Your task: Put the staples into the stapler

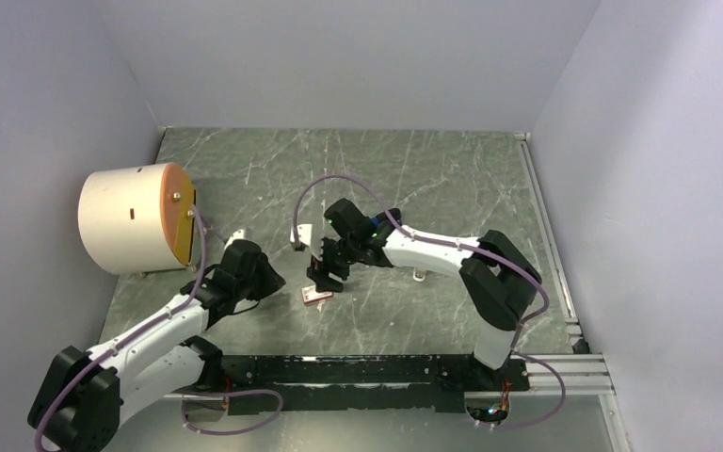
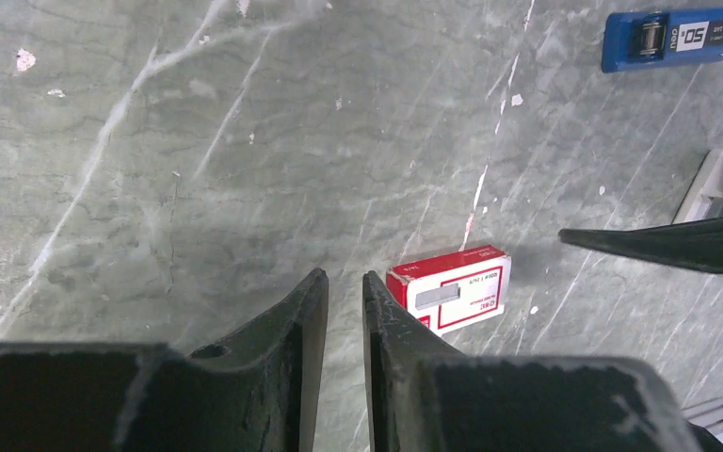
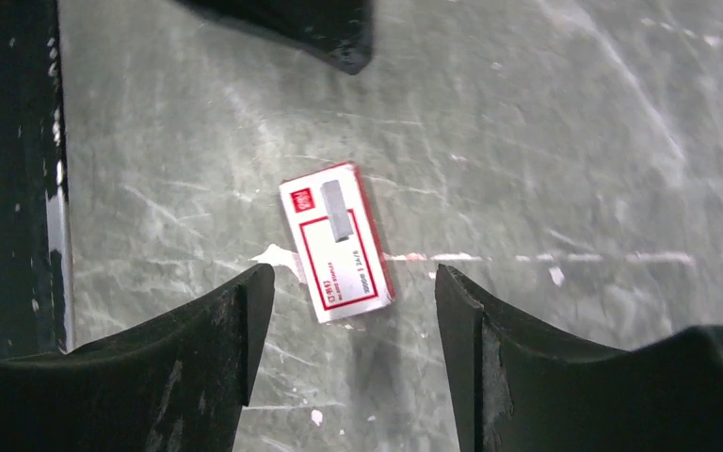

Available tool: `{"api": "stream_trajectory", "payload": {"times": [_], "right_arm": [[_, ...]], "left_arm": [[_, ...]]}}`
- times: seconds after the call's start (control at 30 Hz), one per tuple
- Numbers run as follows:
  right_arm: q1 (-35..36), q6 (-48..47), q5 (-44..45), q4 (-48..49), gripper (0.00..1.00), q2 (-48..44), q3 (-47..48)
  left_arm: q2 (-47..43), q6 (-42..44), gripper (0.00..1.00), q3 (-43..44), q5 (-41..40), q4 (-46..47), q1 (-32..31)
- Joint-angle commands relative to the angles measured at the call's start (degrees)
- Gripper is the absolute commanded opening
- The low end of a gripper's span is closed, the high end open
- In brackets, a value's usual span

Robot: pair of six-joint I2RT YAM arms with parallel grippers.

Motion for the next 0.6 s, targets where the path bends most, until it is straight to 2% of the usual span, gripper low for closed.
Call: {"api": "stream_trajectory", "payload": {"times": [0.0,0.27,0.57], "right_arm": [[0.2,-17.0,-9.7,-6.5,0.68,3.6,3.4],[3.0,-21.8,-7.3,-9.9,0.67,7.3,5.4],[4.7,-19.9,-1.3,-7.7,0.65,9.5,5.8]], "left_arm": [[-1.6,1.5,0.26,-1.4,6.6,-0.7,3.2],[-1.9,1.0,0.29,-3.1,11.7,1.1,5.9],[-1.7,0.4,0.27,-4.5,11.8,1.7,6.6]]}}
